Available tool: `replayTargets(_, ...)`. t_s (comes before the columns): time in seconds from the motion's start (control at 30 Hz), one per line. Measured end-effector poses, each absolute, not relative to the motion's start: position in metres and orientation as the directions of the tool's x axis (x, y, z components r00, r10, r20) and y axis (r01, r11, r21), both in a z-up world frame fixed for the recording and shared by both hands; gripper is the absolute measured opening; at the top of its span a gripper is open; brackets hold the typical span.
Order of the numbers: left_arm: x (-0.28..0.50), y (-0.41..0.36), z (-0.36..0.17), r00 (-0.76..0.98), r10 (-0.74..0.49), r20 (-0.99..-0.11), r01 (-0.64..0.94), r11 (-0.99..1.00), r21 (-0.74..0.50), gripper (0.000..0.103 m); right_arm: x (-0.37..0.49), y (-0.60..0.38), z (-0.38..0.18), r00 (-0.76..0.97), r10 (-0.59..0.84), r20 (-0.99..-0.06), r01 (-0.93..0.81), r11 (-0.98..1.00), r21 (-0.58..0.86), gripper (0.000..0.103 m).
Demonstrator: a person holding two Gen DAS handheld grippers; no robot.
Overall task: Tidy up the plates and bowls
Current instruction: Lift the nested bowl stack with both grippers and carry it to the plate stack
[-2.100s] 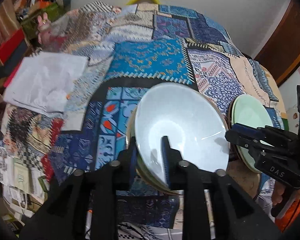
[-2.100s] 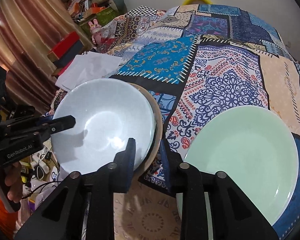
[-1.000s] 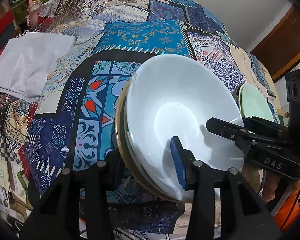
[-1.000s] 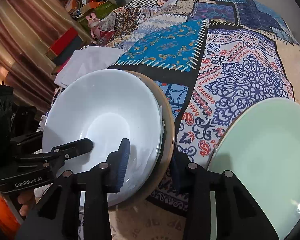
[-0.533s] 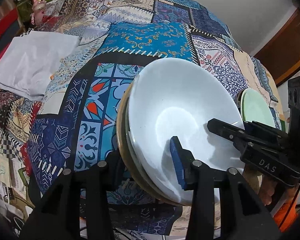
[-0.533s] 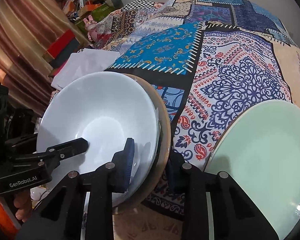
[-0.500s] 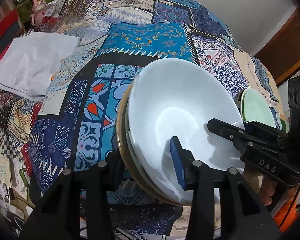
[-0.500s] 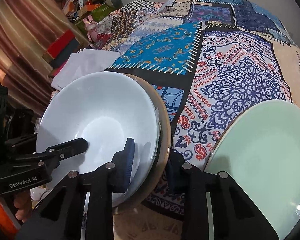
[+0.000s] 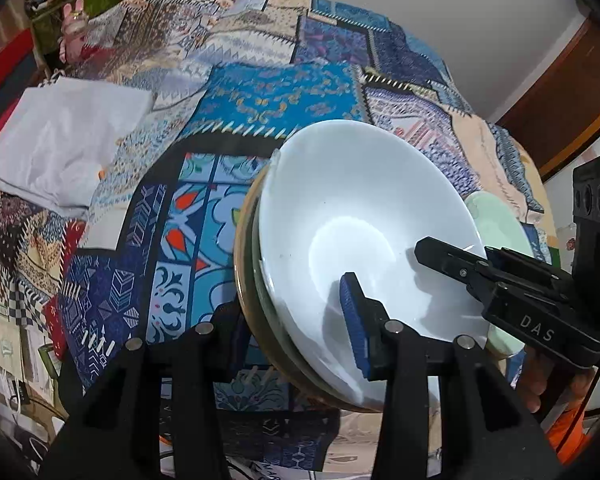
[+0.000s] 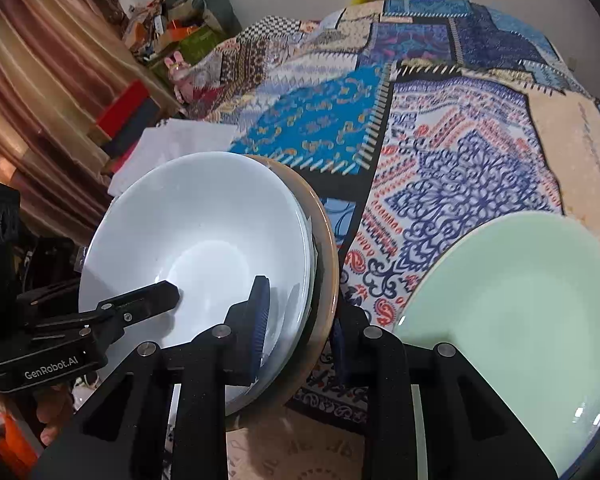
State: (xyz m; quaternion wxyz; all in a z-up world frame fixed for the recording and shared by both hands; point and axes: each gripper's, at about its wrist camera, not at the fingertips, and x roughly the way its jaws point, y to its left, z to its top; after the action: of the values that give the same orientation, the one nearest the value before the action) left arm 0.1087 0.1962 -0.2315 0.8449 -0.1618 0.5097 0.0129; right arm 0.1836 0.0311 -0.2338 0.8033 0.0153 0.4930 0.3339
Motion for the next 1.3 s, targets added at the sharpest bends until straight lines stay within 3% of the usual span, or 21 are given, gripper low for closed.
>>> replayTargets(0.73, 0.141, 0.12, -0.169, 0.558, -0.181, -0.81, -0.019, 0.973, -0.231, 0.042, 0.19, -0.05, -0.182, 0.449, 0.531, -0.719, -0.432, 0.833, 0.345, 0.025)
replayTargets(1.3, 0.161, 0.046, -0.171, 0.52, -0.261, -0.813, 0.095, 0.964, -0.248, 0.042, 0.185, -0.124, -0.178, 0.511, 0.469, -0.72, -0.333, 0.881, 0.337, 0.025)
